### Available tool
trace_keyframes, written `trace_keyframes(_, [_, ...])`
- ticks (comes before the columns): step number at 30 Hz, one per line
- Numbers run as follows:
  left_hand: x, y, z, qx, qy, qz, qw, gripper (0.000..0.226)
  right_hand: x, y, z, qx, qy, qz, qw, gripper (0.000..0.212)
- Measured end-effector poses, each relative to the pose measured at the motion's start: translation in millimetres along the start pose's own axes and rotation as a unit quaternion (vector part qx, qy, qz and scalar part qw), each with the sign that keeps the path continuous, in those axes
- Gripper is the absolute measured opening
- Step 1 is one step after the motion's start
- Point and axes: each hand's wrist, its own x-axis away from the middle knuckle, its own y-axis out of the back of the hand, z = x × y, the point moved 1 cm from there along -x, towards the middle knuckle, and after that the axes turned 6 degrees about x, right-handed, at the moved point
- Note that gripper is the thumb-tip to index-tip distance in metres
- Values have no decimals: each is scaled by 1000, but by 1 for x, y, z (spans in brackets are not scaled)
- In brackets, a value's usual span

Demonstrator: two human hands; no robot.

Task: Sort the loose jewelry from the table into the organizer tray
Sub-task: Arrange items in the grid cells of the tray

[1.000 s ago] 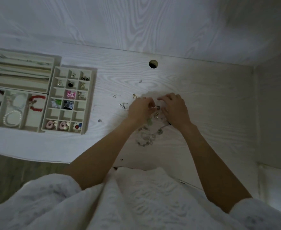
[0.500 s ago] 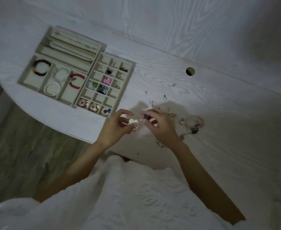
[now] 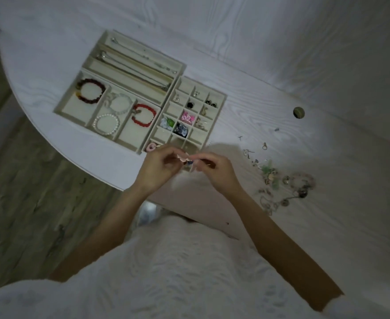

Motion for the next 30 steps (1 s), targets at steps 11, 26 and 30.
trace_keyframes(11, [-15,7,23,-94,-110,68,987,24,-1,-25,-3,213,61,-30,975,35])
trace_keyframes(26, [-7,10,25,-281,-227,-12,932,17,8,-21,-12,315,66,-111,940,8])
trace_keyframes(30, [-3,5,28,-335,-223,14,915,24,-2,-31,1,386,55,-92,916,13])
